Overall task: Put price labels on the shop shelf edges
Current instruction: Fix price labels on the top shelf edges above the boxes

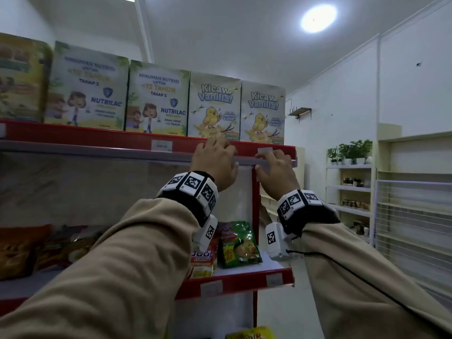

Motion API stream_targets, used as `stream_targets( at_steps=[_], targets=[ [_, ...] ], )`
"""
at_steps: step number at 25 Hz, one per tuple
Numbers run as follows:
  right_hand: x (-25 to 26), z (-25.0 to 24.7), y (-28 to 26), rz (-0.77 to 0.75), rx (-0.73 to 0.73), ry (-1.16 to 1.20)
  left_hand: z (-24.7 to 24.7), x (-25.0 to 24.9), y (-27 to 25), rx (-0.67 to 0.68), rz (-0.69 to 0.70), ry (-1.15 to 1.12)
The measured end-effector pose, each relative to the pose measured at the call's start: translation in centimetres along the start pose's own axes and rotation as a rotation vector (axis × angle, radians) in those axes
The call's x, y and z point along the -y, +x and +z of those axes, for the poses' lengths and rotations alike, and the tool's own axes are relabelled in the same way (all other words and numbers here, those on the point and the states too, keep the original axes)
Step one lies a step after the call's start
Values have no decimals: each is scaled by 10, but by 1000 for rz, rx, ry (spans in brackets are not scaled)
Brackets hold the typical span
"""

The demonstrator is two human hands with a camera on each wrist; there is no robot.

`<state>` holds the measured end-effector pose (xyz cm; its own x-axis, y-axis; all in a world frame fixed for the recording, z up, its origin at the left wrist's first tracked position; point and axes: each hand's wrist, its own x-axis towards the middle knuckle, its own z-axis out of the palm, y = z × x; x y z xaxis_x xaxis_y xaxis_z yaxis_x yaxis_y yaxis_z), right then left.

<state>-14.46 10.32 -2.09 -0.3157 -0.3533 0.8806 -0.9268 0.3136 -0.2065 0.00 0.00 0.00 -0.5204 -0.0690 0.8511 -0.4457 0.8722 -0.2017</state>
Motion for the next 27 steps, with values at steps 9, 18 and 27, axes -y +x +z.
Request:
stream_targets(
  at_steps=[9,18,27],
  targets=[
    [-30,42,41,-110,-271,-216,76,4,39,-268,-11,-40],
    [-40,51,63,-151,-344,-156,91,-7,45,-395,-115,-2],
    [-40,31,74,-198,-170,-128,81,-11,44,-361,-9,-13]
  ],
)
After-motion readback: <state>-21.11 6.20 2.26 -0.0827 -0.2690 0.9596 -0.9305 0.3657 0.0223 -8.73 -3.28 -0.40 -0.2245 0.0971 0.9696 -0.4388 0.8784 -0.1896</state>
